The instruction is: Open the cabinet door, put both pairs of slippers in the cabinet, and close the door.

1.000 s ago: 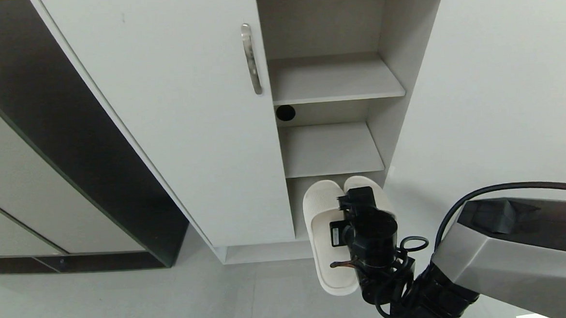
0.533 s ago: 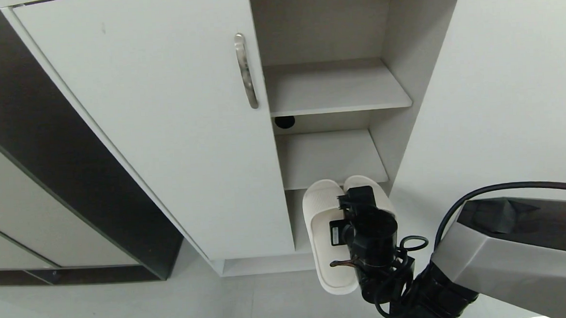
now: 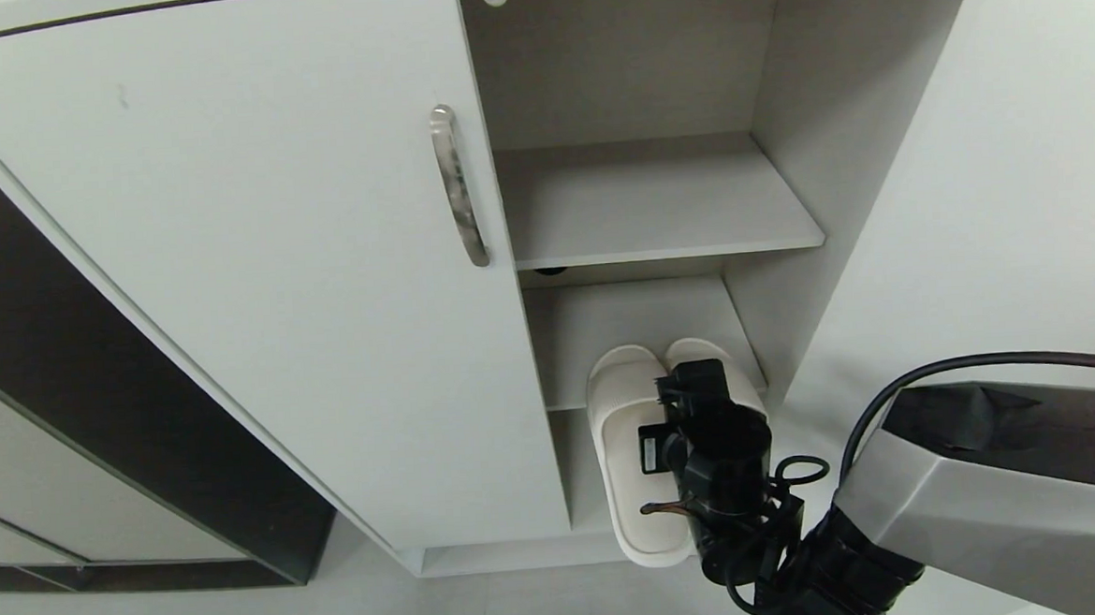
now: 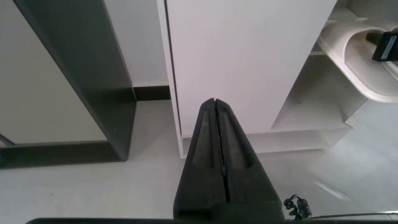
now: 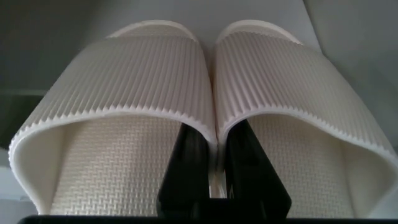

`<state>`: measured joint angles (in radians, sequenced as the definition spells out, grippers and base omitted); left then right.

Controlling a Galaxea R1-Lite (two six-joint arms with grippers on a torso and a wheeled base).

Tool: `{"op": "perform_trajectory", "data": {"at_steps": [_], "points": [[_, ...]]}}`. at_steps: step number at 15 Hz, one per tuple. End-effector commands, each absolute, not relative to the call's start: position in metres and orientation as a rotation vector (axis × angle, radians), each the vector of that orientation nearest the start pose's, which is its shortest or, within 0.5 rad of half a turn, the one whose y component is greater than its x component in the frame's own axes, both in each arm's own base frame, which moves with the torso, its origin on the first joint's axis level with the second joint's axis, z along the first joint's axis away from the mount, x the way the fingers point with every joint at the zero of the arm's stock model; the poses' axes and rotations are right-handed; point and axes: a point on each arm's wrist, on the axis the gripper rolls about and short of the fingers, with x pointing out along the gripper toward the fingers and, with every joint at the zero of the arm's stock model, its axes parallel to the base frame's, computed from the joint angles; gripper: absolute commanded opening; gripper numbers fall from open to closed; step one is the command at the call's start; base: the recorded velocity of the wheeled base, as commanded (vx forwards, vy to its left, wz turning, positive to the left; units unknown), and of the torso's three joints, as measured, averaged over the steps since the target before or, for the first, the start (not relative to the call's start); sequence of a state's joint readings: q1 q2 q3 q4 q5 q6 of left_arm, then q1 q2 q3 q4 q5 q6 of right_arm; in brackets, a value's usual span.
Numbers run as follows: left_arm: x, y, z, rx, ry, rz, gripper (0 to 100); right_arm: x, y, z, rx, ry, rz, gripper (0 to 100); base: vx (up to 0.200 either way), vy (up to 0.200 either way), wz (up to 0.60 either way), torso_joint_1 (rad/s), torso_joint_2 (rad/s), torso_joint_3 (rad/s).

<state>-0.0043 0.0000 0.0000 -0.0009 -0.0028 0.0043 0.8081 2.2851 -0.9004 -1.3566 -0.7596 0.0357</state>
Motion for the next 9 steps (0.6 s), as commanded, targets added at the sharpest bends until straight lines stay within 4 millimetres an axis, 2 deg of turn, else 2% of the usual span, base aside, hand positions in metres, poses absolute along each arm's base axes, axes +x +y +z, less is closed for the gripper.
{"op": "perform_trajectory", "data": {"at_steps": [1, 7, 9], "points": [[-0.023, 0.000, 0.076, 0.003, 0.000, -0.008, 0, 0.289, 0.276, 0.066, 0.015, 0.021, 0.041, 0, 0.000, 0.000, 0.00, 0.000, 0.00, 0.000], [-0.023, 0.000, 0.076, 0.003, 0.000, -0.008, 0, 0.307, 0.266, 0.062, 0.013, 0.020, 0.040, 0, 0.000, 0.000, 0.00, 0.000, 0.00, 0.000], [-0.023, 0.000, 0.076, 0.003, 0.000, -0.009, 0, 0.315, 0.269, 0.062, 0.011, 0.018, 0.047, 0, 0.000, 0.000, 0.00, 0.000, 0.00, 0.000]]}}
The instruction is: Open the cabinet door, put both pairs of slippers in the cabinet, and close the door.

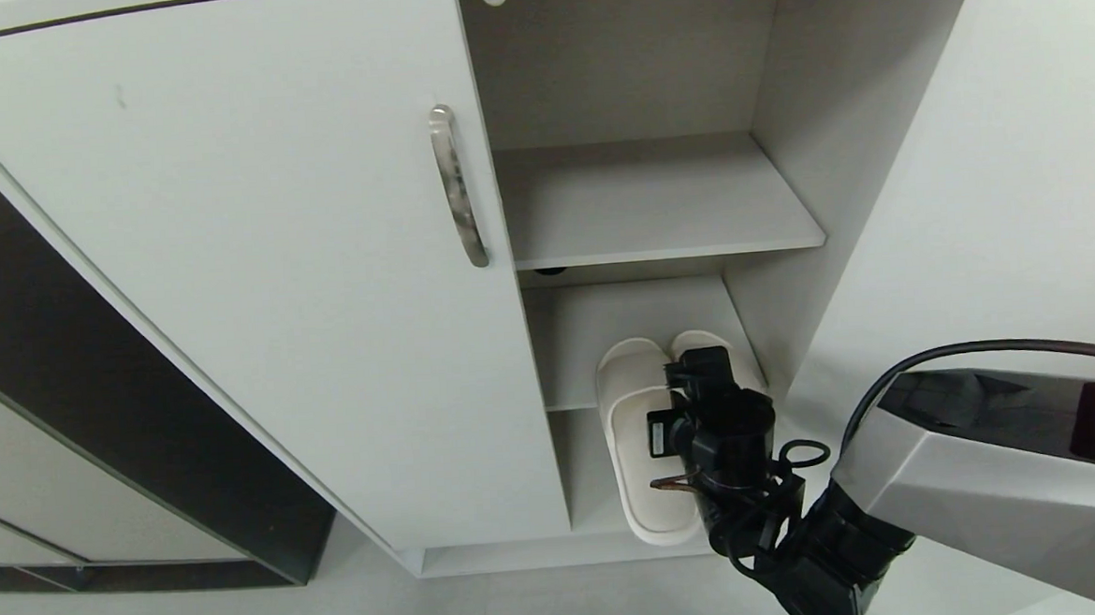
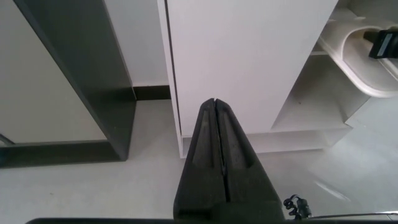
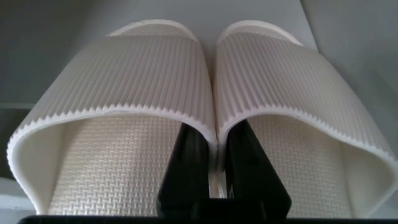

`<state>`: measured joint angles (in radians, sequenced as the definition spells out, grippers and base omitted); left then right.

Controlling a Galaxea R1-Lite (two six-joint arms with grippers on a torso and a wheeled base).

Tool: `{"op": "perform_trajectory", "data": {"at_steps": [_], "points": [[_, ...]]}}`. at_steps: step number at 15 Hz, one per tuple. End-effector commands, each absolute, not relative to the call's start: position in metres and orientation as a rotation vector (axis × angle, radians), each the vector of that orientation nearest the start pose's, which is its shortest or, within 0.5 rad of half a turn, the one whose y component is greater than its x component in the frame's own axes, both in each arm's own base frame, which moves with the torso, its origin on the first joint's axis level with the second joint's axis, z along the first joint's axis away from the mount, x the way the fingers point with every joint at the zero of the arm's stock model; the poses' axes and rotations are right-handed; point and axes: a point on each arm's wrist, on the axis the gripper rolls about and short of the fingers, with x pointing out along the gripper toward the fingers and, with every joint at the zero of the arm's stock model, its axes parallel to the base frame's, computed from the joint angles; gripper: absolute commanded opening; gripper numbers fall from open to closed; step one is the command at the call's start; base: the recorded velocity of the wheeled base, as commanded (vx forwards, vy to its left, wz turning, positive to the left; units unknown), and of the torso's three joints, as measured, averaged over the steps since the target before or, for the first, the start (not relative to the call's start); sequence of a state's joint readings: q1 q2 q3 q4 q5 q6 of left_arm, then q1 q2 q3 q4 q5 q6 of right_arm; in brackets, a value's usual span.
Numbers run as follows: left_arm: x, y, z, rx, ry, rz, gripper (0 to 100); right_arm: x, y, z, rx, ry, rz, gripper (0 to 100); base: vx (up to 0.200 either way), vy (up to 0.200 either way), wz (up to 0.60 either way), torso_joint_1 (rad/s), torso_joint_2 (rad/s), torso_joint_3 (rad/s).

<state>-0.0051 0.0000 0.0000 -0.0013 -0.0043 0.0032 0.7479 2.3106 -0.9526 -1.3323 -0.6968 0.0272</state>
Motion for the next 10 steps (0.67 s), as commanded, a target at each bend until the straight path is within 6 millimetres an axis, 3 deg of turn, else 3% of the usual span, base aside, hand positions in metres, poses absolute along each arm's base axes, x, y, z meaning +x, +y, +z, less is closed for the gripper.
{"op": "perform_trajectory", "data": {"at_steps": [1, 5, 10], "points": [[-0.023, 0.000, 0.076, 0.003, 0.000, -0.011, 0, 0.322, 0.273, 0.062, 0.012, 0.017, 0.043, 0, 0.000, 0.000, 0.00, 0.000, 0.00, 0.000], [-0.023, 0.000, 0.076, 0.003, 0.000, -0.014, 0, 0.343, 0.292, 0.061, 0.017, 0.009, 0.041, 0, 0.000, 0.000, 0.00, 0.000, 0.00, 0.000], [-0.023, 0.000, 0.076, 0.003, 0.000, -0.014, 0, 0.362, 0.293, 0.076, 0.017, -0.016, 0.026, 0, 0.000, 0.000, 0.00, 0.000, 0.00, 0.000]]}}
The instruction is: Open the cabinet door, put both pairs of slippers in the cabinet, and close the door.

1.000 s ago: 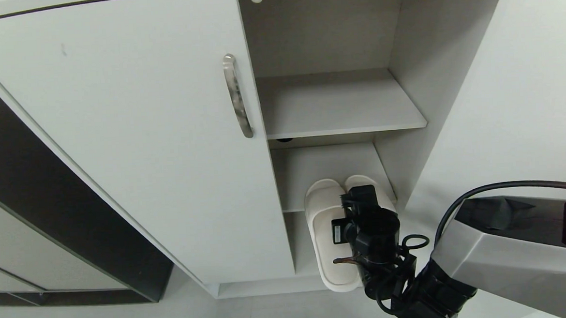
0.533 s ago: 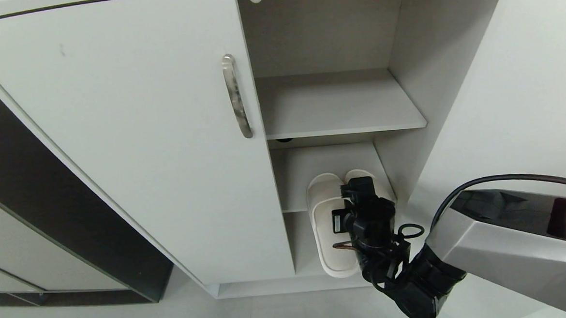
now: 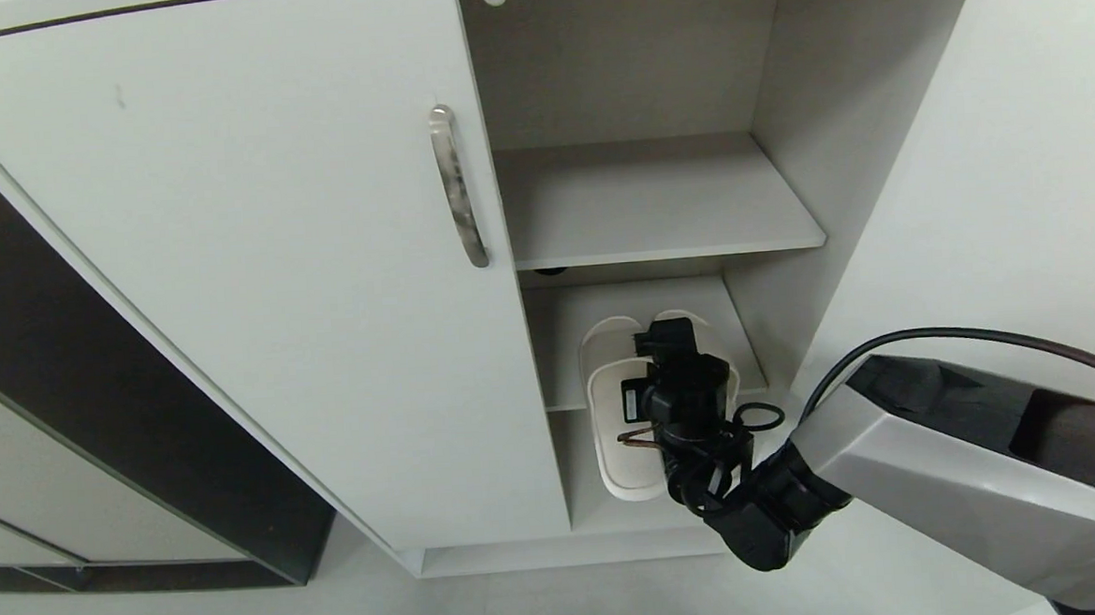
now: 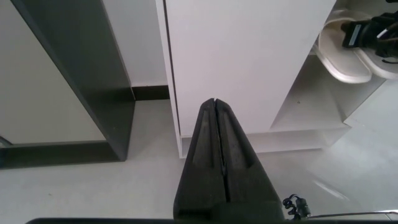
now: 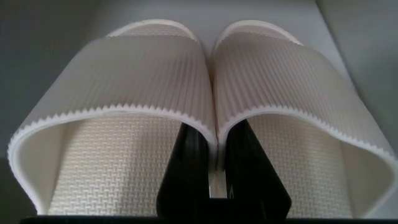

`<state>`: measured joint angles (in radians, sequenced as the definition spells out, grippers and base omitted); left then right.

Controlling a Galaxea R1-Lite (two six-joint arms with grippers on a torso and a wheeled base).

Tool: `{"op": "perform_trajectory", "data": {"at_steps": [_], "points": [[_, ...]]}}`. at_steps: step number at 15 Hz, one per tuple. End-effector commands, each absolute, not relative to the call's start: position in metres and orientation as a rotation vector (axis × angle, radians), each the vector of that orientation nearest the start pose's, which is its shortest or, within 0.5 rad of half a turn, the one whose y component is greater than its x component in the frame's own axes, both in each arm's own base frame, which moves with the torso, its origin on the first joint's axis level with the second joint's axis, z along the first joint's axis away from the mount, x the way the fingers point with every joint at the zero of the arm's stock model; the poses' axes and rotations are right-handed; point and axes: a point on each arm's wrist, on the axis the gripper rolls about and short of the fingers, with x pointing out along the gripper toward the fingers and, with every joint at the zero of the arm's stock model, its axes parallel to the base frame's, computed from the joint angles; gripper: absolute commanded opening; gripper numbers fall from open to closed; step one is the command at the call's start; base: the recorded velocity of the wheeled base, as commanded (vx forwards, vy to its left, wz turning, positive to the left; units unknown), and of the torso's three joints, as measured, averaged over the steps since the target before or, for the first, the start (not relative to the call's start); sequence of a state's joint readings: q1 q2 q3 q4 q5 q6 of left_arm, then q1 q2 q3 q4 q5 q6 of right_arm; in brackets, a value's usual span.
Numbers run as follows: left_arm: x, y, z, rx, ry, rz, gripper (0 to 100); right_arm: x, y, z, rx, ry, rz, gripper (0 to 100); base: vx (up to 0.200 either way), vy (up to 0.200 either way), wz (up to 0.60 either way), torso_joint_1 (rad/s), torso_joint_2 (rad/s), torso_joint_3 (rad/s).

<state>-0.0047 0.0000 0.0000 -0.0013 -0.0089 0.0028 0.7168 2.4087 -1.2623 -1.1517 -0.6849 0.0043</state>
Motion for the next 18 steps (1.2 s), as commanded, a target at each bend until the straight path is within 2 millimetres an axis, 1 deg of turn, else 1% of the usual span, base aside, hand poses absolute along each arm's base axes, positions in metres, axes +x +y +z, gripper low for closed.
{"op": "perform_trajectory", "data": {"at_steps": [1, 5, 8, 10, 14, 18], "points": [[-0.023, 0.000, 0.076, 0.003, 0.000, -0.014, 0, 0.364, 0.294, 0.078, 0.018, -0.020, 0.025, 0, 0.000, 0.000, 0.00, 0.000, 0.00, 0.000], [-0.023, 0.000, 0.076, 0.002, 0.000, -0.014, 0, 0.379, 0.298, 0.087, -0.003, -0.071, 0.027, 0, 0.000, 0.000, 0.00, 0.000, 0.00, 0.000], [-0.023, 0.000, 0.076, 0.002, 0.000, -0.011, 0, 0.390, 0.300, 0.094, -0.021, -0.067, 0.042, 0, 0.000, 0.000, 0.00, 0.000, 0.00, 0.000], [-0.023, 0.000, 0.076, 0.000, 0.000, -0.011, 0, 0.403, 0.299, 0.101, -0.012, -0.080, 0.023, 0, 0.000, 0.000, 0.00, 0.000, 0.00, 0.000], [-0.023, 0.000, 0.076, 0.000, 0.000, -0.009, 0, 0.414, 0.293, 0.101, -0.026, -0.066, 0.034, 0, 0.000, 0.000, 0.00, 0.000, 0.00, 0.000], [-0.023, 0.000, 0.076, 0.000, 0.000, -0.009, 0, 0.421, 0.294, 0.102, -0.022, -0.071, 0.027, 0, 0.000, 0.000, 0.00, 0.000, 0.00, 0.000]]}}
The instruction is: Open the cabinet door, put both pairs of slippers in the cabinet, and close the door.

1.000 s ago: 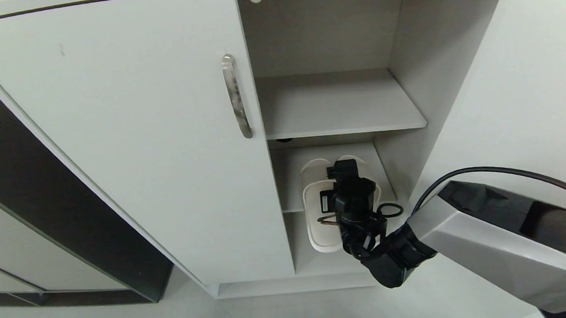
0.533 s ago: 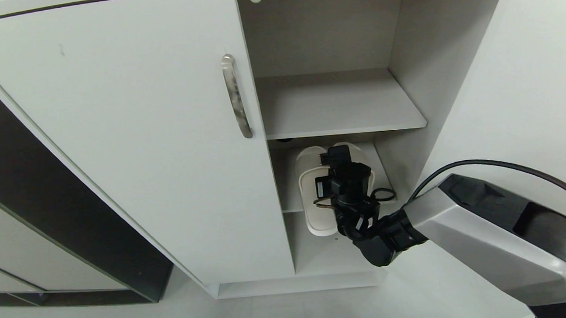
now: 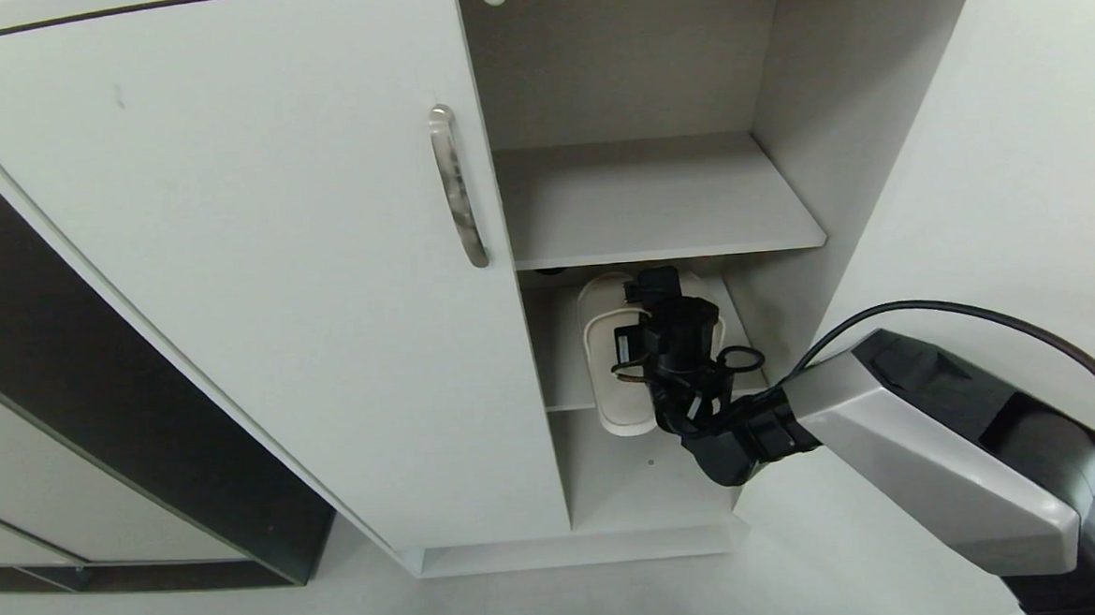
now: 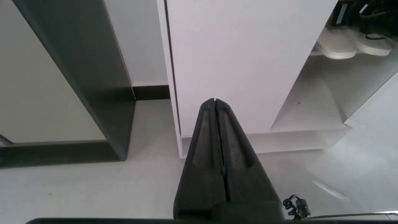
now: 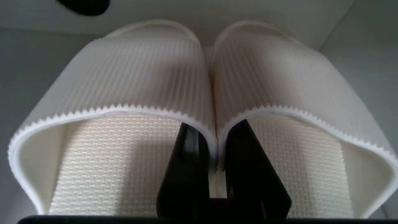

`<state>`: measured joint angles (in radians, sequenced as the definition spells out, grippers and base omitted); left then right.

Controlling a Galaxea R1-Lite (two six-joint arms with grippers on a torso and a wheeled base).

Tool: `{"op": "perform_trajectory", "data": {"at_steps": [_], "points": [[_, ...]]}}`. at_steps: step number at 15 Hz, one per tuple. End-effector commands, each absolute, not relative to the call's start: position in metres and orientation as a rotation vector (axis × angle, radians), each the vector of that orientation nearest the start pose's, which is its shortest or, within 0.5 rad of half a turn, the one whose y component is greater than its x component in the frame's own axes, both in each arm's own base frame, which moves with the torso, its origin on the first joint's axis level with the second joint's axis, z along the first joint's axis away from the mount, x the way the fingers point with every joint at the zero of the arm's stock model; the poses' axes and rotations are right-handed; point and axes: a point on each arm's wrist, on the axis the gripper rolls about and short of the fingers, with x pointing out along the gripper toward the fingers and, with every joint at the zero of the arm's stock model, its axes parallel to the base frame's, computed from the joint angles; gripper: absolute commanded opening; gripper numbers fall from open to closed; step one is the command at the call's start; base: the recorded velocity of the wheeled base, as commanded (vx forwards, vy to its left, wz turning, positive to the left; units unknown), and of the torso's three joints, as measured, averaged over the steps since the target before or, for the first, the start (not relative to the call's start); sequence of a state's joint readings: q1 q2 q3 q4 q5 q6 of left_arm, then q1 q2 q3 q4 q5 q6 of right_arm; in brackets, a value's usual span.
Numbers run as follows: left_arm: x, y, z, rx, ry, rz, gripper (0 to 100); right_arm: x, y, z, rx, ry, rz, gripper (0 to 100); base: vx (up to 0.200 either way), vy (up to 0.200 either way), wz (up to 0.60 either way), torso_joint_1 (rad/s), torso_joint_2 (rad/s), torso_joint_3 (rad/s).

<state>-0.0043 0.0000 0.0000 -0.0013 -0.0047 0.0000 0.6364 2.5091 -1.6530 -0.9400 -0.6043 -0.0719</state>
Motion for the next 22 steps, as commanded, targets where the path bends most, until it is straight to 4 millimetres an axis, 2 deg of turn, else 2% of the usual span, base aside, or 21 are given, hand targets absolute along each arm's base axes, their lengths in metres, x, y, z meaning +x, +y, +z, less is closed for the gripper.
{"op": "perform_trajectory", "data": {"at_steps": [1, 17, 18, 22], "points": [[-0.0227, 0.0000, 0.0757, 0.000, 0.000, -0.009, 0, 0.4213, 0.2936, 0.1017, -0.023, -0.070, 0.027, 0, 0.000, 0.000, 0.00, 0.000, 0.00, 0.000], [-0.0227, 0.0000, 0.0757, 0.000, 0.000, -0.009, 0, 0.4223, 0.2943, 0.0927, -0.036, -0.052, 0.027, 0, 0.000, 0.000, 0.00, 0.000, 0.00, 0.000], [-0.0227, 0.0000, 0.0757, 0.000, 0.000, -0.009, 0, 0.4221, 0.2942, 0.0930, -0.036, -0.051, 0.026, 100, 0.000, 0.000, 0.00, 0.000, 0.00, 0.000], [-0.0227, 0.0000, 0.0757, 0.000, 0.000, -0.008, 0, 0.4164, 0.2919, 0.0936, -0.048, -0.035, 0.029, 100, 0.000, 0.000, 0.00, 0.000, 0.00, 0.000]]}}
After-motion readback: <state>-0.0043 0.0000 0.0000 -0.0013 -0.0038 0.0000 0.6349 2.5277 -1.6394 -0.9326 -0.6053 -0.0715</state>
